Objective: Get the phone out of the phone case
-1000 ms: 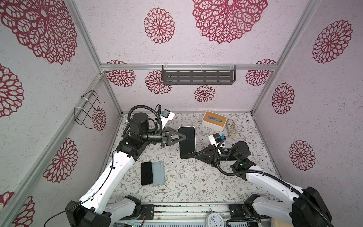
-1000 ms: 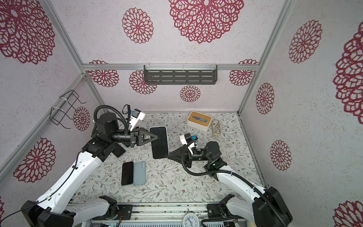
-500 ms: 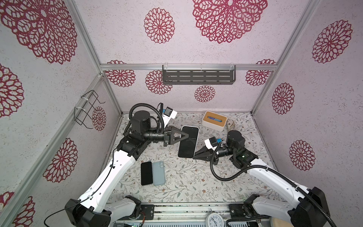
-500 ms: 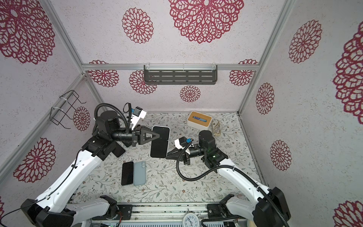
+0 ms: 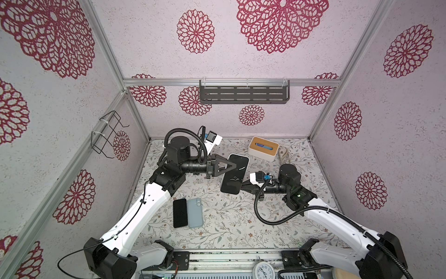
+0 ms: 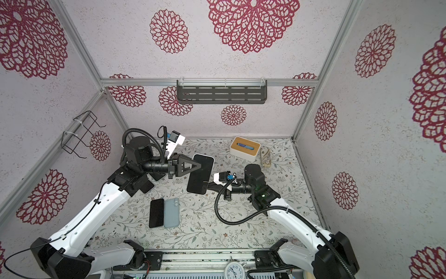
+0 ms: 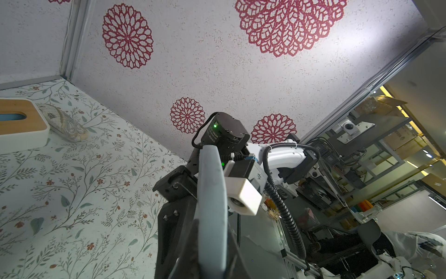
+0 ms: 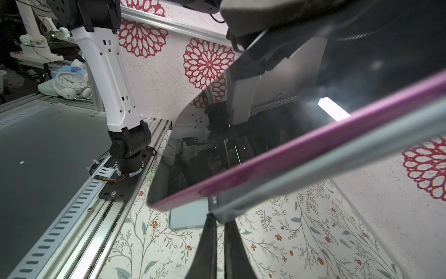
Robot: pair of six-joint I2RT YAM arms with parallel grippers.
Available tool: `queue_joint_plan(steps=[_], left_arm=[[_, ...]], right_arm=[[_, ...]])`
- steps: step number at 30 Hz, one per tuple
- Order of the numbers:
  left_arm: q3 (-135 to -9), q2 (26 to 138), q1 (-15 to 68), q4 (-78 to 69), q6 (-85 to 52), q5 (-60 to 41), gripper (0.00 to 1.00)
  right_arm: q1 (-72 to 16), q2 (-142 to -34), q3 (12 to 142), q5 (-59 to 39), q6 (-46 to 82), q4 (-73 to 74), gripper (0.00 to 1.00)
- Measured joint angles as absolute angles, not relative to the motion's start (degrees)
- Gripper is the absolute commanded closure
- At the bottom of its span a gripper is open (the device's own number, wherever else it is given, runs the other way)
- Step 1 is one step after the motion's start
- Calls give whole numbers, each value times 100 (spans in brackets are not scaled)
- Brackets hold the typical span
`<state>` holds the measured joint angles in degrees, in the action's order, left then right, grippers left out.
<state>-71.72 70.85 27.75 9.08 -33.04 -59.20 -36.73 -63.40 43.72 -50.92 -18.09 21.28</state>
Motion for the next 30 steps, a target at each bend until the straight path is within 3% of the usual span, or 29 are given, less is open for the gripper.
queue_joint_plan(steps=[3, 10, 14, 20, 30], left_arm=[[-7135, 7028, 2788, 928, -3319, -5795, 100], [-6681, 6696, 2696, 694, -3975, -5052, 100], [-6351, 6641, 2683, -32, -4392, -4418, 100], [-6001, 7063, 2705, -1476, -5448, -4134, 100], [-5774, 7631, 2908, -2917, -6810, -3795, 100]], right_arm=[[-3686, -6020, 4034, -4790, -1640, 2386, 67], [-3730, -4571, 2906, -3328, -296, 3192, 26], [-3734, -4156, 2322, -2670, 985, 3415, 24], [-3876, -4377, 2255, -2582, 2438, 3607, 24], [-4003, -4801, 2300, -2633, 3599, 4456, 24]])
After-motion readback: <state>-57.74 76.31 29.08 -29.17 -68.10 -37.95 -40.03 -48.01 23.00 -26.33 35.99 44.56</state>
